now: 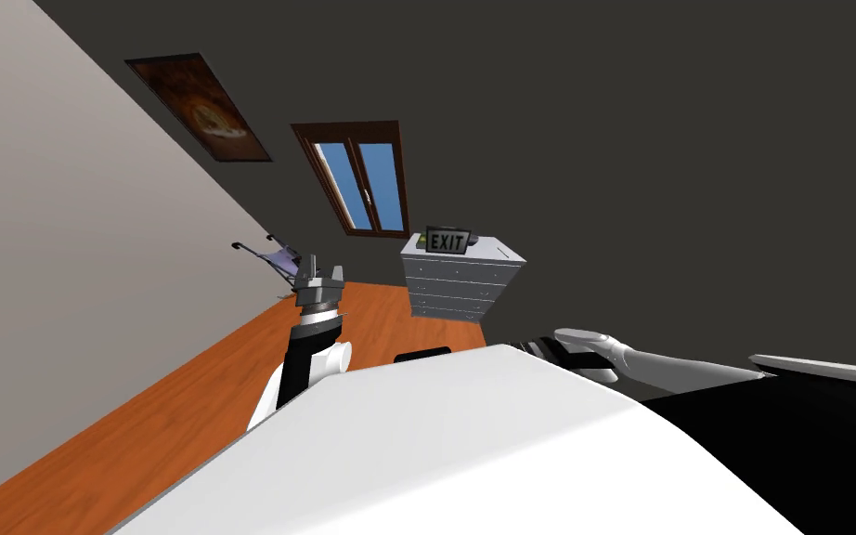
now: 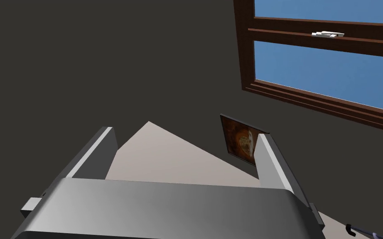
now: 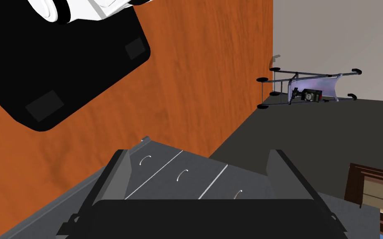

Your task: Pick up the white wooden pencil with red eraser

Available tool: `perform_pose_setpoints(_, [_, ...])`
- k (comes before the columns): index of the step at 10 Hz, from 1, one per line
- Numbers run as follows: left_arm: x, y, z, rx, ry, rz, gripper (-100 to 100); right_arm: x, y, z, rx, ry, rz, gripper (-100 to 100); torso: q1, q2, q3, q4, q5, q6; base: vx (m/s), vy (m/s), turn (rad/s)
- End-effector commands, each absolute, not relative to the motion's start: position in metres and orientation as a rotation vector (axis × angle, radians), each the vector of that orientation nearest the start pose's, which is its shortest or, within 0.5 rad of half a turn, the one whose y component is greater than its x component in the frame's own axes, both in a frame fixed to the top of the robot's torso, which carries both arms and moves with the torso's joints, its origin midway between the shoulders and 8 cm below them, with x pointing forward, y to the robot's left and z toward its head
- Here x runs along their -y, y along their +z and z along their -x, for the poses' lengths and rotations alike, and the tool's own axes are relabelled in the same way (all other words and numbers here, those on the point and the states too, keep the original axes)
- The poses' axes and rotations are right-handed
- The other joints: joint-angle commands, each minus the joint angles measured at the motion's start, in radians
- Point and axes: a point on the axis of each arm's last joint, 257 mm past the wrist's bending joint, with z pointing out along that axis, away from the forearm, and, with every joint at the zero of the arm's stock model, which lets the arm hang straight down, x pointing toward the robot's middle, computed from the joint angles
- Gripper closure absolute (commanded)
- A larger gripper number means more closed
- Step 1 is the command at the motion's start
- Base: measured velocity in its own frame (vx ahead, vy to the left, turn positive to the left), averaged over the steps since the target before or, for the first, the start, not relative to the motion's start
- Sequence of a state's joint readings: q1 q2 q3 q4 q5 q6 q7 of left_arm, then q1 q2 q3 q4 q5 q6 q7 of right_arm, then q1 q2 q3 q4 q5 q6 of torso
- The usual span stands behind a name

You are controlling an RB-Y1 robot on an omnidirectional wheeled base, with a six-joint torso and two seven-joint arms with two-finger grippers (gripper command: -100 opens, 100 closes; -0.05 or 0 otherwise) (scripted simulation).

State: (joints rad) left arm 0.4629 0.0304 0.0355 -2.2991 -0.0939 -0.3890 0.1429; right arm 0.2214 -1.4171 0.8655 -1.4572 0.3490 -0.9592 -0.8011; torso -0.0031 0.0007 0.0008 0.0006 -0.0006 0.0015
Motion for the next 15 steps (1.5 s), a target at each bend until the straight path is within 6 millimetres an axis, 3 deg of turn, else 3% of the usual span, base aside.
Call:
perform_pose_setpoints(1, [-0.278, 0.024, -0.361, -0.687, -1.331, 0.684, 0, 0.362, -0.369, -0.128, -2.834, 1.312, -0.591, -100, 0.0, 0.0, 0.0, 0.0, 0.0, 0.0, 0.015, -0.007, 0.326])
perform_pose_setpoints(4, [-0.278, 0.024, -0.361, -0.688, -1.331, 0.684, 0, 0.428, -0.365, -0.117, -2.916, 1.112, -0.677, -100, -0.002, -0.003, -0.002, -0.001, 0.0, -0.001, 0.032, -0.034, 0.194])
perform_pose_setpoints(5, [-0.278, 0.023, -0.361, -0.688, -1.331, 0.684, 0, 0.439, -0.359, -0.117, -2.93, 1.072, -0.671, -100, -0.003, -0.002, -0.001, -0.001, 0.0, 0.0, 0.009, -0.024, -0.052])
perform_pose_setpoints(7, [-0.278, 0.024, -0.361, -0.688, -1.331, 0.684, 0, 0.486, -0.347, -0.107, -2.977, 0.922, -0.743, -100, -0.002, -0.002, -0.001, 0.0, 0.0, -0.002, 0.028, -0.04, 0.232])
perform_pose_setpoints(8, [-0.278, 0.023, -0.361, -0.688, -1.331, 0.684, 0, 0.489, -0.345, -0.107, -2.98, 0.912, -0.741, -100, -0.002, -0.002, -0.001, -0.001, -0.001, 0.0, 0.017, -0.018, -0.017])
perform_pose_setpoints(9, [-0.278, 0.023, -0.361, -0.688, -1.331, 0.684, 0, 0.52, -0.332, -0.098, -3.008, 0.814, -0.803, -100, -0.001, -0.001, -0.001, 0.0, 0.0, 0.001, 0.037, -0.028, 0.266])
perform_pose_setpoints(11, [-0.278, 0.023, -0.361, -0.688, -1.331, 0.684, 0, 0.559, -0.315, -0.09, -3.023, 0.684, -0.873, -100, -0.002, -0.003, -0.002, -0.001, -0.001, 0.0, 0.05, -0.052, 0.231])
perform_pose_setpoints(12, [-0.278, 0.024, -0.361, -0.688, -1.331, 0.684, 0, 0.575, -0.306, -0.091, -3.024, 0.622, -0.876, -100, -0.003, -0.004, -0.002, -0.001, -0.001, -0.001, 0.055, -0.063, 0.133])
perform_pose_setpoints(13, [-0.278, 0.023, -0.361, -0.688, -1.331, 0.684, 0, 0.578, -0.303, -0.091, -3.025, 0.608, -0.874, -100, -0.003, -0.004, -0.003, -0.001, -0.001, 0.0, 0.022, -0.039, -0.007])
perform_pose_setpoints(14, [-0.278, 0.023, -0.361, -0.688, -1.331, 0.684, 0, 0.611, -0.282, -0.084, -3.024, 0.491, -0.937, -100, -0.002, -0.003, -0.002, -0.001, -0.001, 0.0, 0.048, -0.054, 0.296])
perform_pose_setpoints(15, [-0.278, 0.024, -0.361, -0.688, -1.331, 0.684, 0, 0.615, -0.277, -0.084, -3.025, 0.471, -0.934, -100, -0.003, -0.004, -0.002, -0.001, -0.001, -0.001, 0.052, -0.068, 0.188])
